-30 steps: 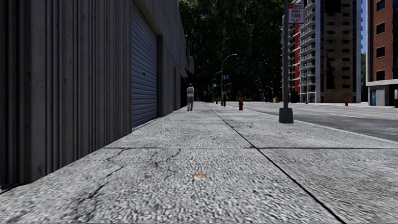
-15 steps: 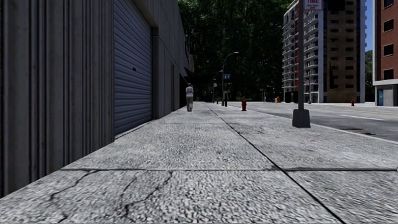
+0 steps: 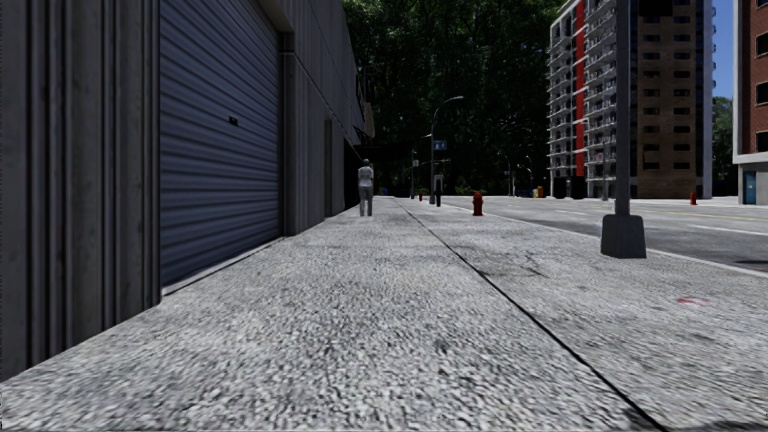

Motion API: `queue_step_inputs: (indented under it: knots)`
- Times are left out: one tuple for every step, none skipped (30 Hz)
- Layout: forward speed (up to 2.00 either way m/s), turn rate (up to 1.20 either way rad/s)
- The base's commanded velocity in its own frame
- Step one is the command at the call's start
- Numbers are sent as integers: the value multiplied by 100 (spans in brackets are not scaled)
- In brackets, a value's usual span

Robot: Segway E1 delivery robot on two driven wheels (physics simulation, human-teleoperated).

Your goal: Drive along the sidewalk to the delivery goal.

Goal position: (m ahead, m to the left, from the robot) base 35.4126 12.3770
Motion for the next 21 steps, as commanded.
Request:
queue_step_inputs:
  knots:
    - [200, 0]
    - [200, 0]
    - [200, 0]
    - [200, 0]
    - [200, 0]
    - [200, 0]
    - [200, 0]
    - [200, 0]
    - [200, 0]
    - [200, 0]
    - [200, 0]
    - [200, 0]
    - [200, 0]
    - [200, 0]
    - [200, 0]
    - [200, 0]
    - [200, 0]
    - [200, 0]
    - [200, 0]
    - [200, 0]
    - [200, 0]
